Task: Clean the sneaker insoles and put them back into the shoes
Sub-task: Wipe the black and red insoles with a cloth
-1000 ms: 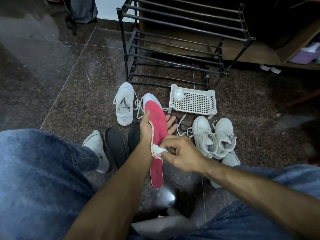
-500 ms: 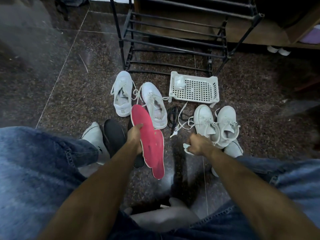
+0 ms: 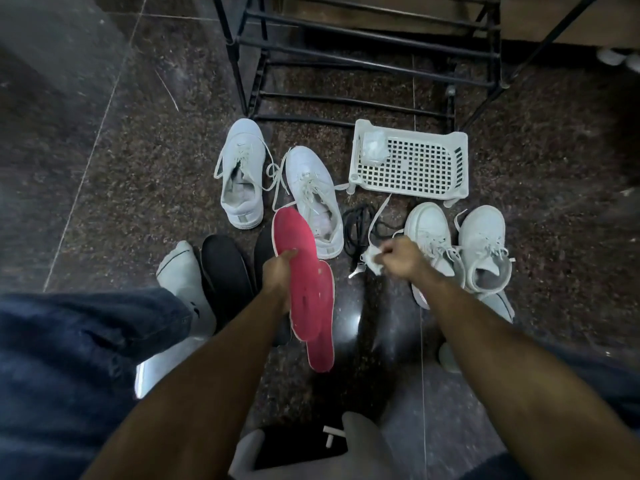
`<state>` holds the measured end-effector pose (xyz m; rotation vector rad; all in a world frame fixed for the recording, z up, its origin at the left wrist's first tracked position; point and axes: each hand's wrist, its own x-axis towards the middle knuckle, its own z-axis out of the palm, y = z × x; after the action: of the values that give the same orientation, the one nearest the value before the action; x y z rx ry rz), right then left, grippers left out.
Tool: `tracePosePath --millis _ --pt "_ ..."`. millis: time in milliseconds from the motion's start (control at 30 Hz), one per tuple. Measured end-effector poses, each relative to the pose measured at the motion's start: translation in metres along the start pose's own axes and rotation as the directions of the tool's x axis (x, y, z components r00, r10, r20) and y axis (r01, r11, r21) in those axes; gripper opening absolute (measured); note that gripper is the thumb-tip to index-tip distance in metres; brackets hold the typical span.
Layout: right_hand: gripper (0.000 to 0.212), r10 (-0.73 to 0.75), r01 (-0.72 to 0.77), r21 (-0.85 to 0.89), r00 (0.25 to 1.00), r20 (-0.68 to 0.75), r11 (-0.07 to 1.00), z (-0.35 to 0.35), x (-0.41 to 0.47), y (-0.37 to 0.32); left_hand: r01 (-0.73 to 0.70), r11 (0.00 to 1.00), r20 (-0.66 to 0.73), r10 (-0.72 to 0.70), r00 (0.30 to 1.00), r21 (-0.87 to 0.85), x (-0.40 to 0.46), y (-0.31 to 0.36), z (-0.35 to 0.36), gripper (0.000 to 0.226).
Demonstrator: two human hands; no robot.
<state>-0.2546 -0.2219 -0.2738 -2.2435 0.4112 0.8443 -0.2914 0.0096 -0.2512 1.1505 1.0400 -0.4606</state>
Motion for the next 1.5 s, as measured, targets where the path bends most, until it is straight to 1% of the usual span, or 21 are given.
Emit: tracePosePath --millis 100,167,233,333,467,533,600,633,700,767,800,867,933,1000,1067,1133,1200,1267,1333,1433,1500 --pt "0.020 -0.002 0.024 0.164 0.991 -0.132 0.986 -0.028 0.034 -0.026 -0.029 1.000 0.008 0.029 1.000 -0.006 0.023 0.012 0.014 0.037" --pt "0.014 0.020 0.035 0.295 0.983 -0.182 0.955 -0.045 0.059 -0.043 -0.037 0.999 0.012 0.037 0.999 0.034 0.038 0.021 0.025 0.044" --pt "0.009 0.018 0.067 0.359 0.973 -0.229 0.931 -0.058 0.075 -0.056 -0.063 0.997 0.014 0.063 0.998 0.050 0.045 0.027 0.031 0.048" --pt "0.015 0.010 0.116 0.394 0.953 -0.303 0.912 -0.075 0.106 -0.074 -0.089 0.994 0.016 0.089 0.996 0.069 0.055 0.036 0.041 0.041" --pt "0.022 0.021 0.152 0.346 0.893 -0.450 0.926 -0.089 0.149 -0.088 -0.103 0.991 0.010 0.103 0.995 0.086 0.071 0.038 0.049 0.028" --pt "0.020 -0.019 0.178 0.254 0.851 -0.526 0.951 -0.093 0.165 -0.093 -0.107 0.991 0.007 0.107 0.994 0.078 0.078 0.039 0.052 0.029" --pt "0.006 -0.081 0.149 0.070 0.808 -0.584 0.986 -0.097 0.174 -0.099 -0.111 0.992 -0.006 0.111 0.994 0.062 0.082 0.040 0.055 0.025" --pt "0.011 -0.116 0.127 -0.023 0.802 -0.585 0.992 -0.097 0.178 -0.100 -0.107 0.993 -0.007 0.108 0.994 0.052 0.084 0.040 0.056 0.023" --pt "0.029 -0.194 0.082 -0.252 0.866 -0.460 0.964 -0.093 0.184 -0.100 -0.104 0.994 -0.007 0.104 0.995 0.036 0.085 0.041 0.059 0.019" --pt "0.040 -0.224 0.070 -0.482 0.937 -0.270 0.874 -0.087 0.183 -0.098 -0.106 0.994 -0.010 0.106 0.994 0.030 0.086 0.041 0.060 0.017" --pt "0.044 -0.234 0.083 -0.561 0.951 -0.203 0.823 -0.084 0.182 -0.098 -0.105 0.994 -0.008 0.105 0.994 0.032 0.086 0.041 0.060 0.018" --pt "0.048 -0.267 0.126 -0.653 0.956 -0.121 0.747 -0.082 0.182 -0.095 -0.109 0.994 -0.008 0.109 0.994 0.031 0.087 0.039 0.059 0.020" --pt "0.055 -0.292 0.157 -0.674 0.952 -0.092 0.722 -0.083 0.180 -0.092 -0.104 0.994 0.000 0.104 0.995 0.043 0.086 0.038 0.058 0.024" --pt "0.060 -0.341 0.157 -0.621 0.921 -0.189 0.768 -0.082 0.171 -0.089 -0.092 0.995 0.007 0.091 0.996 0.043 0.081 0.037 0.057 0.026" --pt "0.050 -0.388 0.187 -0.487 0.851 -0.353 0.853 -0.074 0.149 -0.085 -0.084 0.996 0.017 0.084 0.996 0.038 0.075 0.037 0.054 0.027" --pt "0.035 -0.340 0.240 -0.261 0.819 -0.462 0.935 -0.054 0.123 -0.079 -0.074 0.997 0.013 0.073 0.997 0.028 0.067 0.035 0.050 0.024" --pt "0.023 -0.266 0.289 -0.029 0.831 -0.488 0.957 -0.026 0.094 -0.069 -0.061 0.998 0.025 0.061 0.998 0.001 0.059 0.031 0.046 0.026" --pt "0.016 -0.213 0.316 0.168 0.868 -0.449 0.934 0.005 0.063 -0.058 -0.042 0.999 0.037 0.043 0.998 -0.031 0.049 0.024 0.042 0.034" --pt "0.018 -0.182 0.301 0.315 0.916 -0.358 0.900 0.036 0.035 -0.047 -0.038 0.996 0.032 0.041 0.999 -0.080 0.043 0.016 0.036 0.041" --pt "0.033 -0.201 0.270 0.439 0.960 -0.196 0.857 0.072 -0.006 -0.034 -0.022 0.994 0.082 0.031 0.996 -0.105 0.034 0.005 0.027 0.060" --pt "0.057 -0.264 0.288 0.416 0.958 -0.115 0.863 0.085 -0.028 -0.027 -0.009 0.994 0.126 0.023 0.992 -0.108 0.021 -0.001 0.023 0.048"
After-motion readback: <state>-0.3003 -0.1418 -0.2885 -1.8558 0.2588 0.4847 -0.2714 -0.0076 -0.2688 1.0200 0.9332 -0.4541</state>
